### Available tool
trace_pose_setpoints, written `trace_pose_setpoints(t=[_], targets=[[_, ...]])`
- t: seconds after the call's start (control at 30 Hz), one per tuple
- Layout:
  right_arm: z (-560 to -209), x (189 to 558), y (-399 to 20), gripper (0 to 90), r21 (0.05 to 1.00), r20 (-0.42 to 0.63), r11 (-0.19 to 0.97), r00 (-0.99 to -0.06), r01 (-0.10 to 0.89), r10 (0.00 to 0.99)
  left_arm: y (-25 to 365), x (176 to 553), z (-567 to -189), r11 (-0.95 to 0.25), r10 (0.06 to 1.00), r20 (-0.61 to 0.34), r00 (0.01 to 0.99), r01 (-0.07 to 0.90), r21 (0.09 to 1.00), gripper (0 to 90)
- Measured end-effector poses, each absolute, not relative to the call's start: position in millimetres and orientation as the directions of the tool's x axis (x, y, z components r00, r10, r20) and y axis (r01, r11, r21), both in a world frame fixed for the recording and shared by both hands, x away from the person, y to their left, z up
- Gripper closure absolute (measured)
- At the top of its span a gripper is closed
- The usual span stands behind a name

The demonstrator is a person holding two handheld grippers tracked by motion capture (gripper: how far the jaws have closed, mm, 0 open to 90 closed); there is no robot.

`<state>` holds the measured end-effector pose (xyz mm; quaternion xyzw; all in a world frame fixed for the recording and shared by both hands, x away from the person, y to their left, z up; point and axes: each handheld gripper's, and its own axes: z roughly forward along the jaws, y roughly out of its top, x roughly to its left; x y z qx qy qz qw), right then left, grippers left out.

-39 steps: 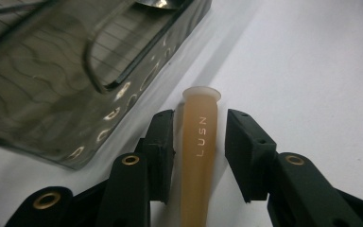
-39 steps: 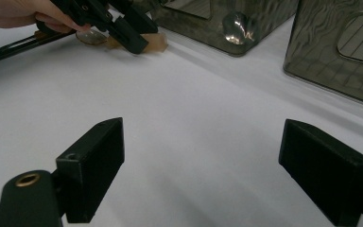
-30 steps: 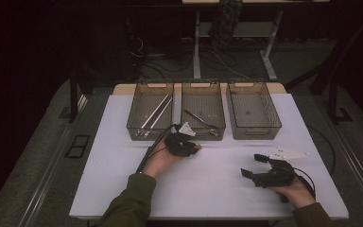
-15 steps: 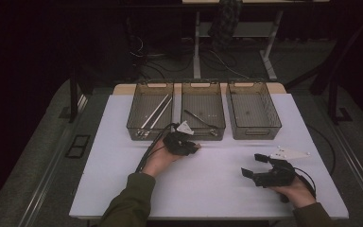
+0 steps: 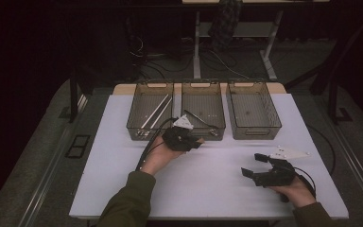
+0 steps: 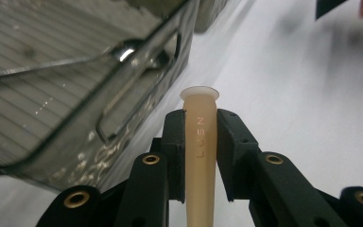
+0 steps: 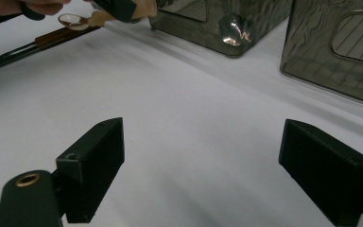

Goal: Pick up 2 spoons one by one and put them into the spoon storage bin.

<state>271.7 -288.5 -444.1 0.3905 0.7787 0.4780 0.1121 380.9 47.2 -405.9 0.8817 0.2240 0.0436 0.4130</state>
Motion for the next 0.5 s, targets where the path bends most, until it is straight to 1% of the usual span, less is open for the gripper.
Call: trace_pose_setpoints(t=[0.13,0.33,0.5], targets=[[-444.2,272.0,-288.3,14.4,0.831,0.198,0.241,-0.671,0.502,0.714,43.1,383.4,-394.3,-0.552,0.423,-0.106,0.9,0.349,0.758,73.5],[-444.0,271.9,-287.7,14.4,0.83,0.201,0.241,-0.673,0.503,0.712,34.0,391.2,-374.4,-0.569,0.413,-0.077,0.907,0.323,0.756,73.6],[-443.8,272.0,-288.5,14.4,0.832,0.199,0.241,-0.674,0.5,0.711,28.5,400.5,-359.1,-0.566,0.415,-0.073,0.907,0.32,0.76,73.5]])
